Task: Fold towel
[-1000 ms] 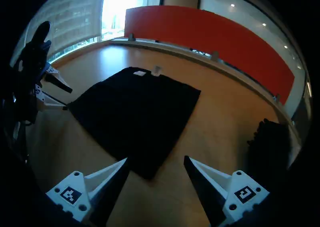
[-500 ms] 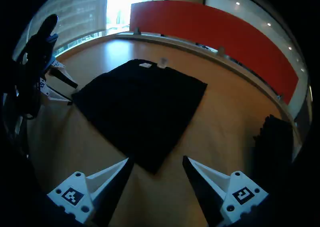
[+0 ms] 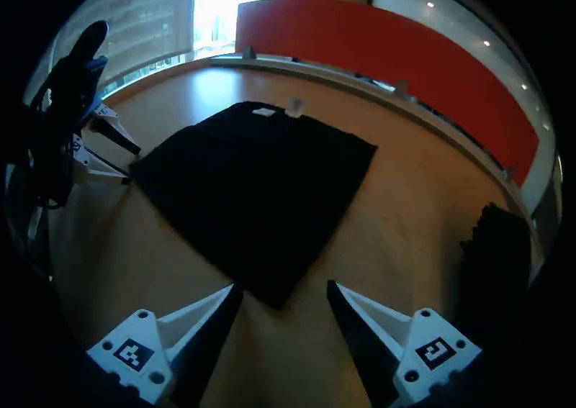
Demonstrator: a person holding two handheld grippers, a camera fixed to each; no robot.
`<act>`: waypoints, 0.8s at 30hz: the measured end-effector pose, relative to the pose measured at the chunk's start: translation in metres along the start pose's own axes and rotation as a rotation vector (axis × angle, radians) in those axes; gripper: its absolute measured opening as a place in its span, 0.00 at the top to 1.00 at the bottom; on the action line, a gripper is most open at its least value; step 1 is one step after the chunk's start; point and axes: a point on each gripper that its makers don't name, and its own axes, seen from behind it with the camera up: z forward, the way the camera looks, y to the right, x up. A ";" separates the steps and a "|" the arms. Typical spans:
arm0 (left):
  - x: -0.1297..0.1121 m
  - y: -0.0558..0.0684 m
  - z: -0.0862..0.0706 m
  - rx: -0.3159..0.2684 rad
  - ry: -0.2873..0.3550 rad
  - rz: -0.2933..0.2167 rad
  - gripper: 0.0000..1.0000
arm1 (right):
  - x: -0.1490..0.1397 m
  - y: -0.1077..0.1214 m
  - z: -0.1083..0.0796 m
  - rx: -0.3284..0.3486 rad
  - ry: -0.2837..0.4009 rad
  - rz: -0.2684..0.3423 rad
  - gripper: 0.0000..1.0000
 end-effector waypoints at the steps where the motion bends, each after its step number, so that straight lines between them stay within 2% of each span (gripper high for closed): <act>1: 0.000 0.000 0.000 0.002 -0.003 0.002 0.13 | 0.000 -0.001 0.000 0.004 -0.001 0.000 0.13; 10: -0.001 0.003 0.001 0.003 -0.022 0.020 0.31 | 0.000 -0.004 0.003 0.021 -0.006 0.003 0.28; 18: -0.001 0.007 0.001 -0.002 -0.027 0.024 0.39 | -0.001 -0.005 0.004 0.029 -0.011 0.005 0.40; 24: -0.001 0.007 0.000 -0.002 -0.038 0.019 0.46 | -0.001 -0.012 0.004 0.061 -0.019 0.017 0.57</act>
